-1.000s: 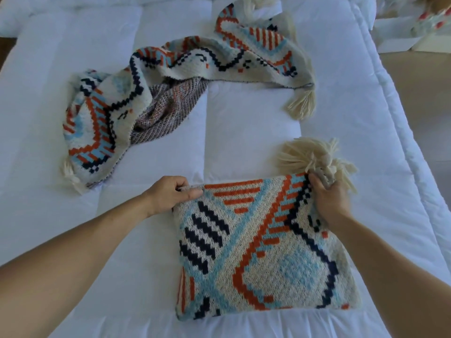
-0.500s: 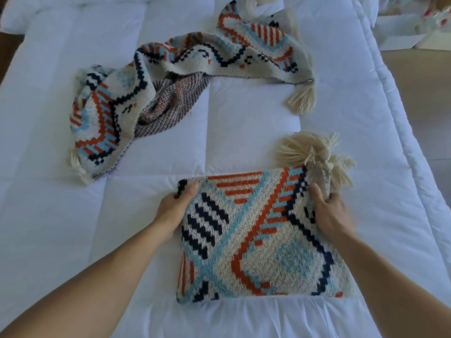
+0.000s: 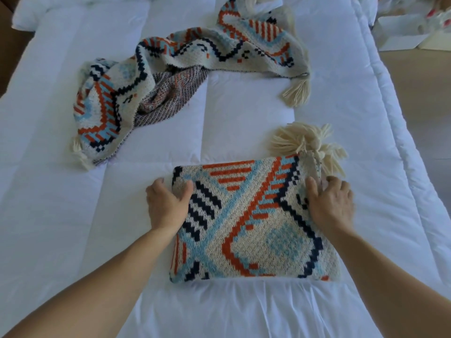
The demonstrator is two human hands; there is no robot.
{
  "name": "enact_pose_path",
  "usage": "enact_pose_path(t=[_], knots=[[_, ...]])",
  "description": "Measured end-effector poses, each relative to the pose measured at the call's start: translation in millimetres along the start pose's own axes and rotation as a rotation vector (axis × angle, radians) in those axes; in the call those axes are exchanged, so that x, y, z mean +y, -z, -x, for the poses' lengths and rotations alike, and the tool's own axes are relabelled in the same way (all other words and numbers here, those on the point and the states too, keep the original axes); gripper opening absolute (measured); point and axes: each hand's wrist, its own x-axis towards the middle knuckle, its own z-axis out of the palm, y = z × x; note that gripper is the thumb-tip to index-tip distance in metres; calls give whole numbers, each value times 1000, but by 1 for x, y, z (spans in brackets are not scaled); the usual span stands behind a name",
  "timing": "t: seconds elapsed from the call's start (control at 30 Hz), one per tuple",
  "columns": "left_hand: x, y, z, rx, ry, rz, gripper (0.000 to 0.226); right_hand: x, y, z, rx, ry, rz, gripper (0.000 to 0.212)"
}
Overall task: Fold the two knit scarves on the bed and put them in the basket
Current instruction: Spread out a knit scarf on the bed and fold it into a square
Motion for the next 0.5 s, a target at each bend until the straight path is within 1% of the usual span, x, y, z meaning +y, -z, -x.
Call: enact_pose_path(t=[0.03, 0.07, 0.1, 0.13, 0.17, 0.23, 0.27, 0.33, 0.43, 0.5], knots=[[2, 0, 8, 78, -144, -125, 74, -6, 2, 10, 70, 118, 53, 69], [10, -2, 17, 111, -303, -228, 69, -15, 2, 21, 89, 250, 103, 71], [17, -9, 24, 84, -447, -307, 66, -27, 0, 33, 47, 388, 162, 72], [26, -16, 31, 12, -545, -364, 65, -39, -5, 44, -32, 522, 215, 70], [32, -25, 35, -60, -587, -407, 65, -51, -13, 54, -110, 640, 248, 67], [40, -40, 35, -145, -572, -458, 66, -62, -29, 59, -205, 790, 297, 63], [40, -45, 32, -163, -561, -480, 67, -62, -34, 53, -223, 814, 322, 61], [34, -51, 23, -189, -568, -537, 66, -51, -39, 29, -220, 774, 386, 63], [18, -54, 11, -202, -582, -592, 67, -19, -40, -7, -185, 615, 371, 71], [12, -53, 8, -178, -554, -600, 69, 2, -37, -22, -179, 521, 328, 76]])
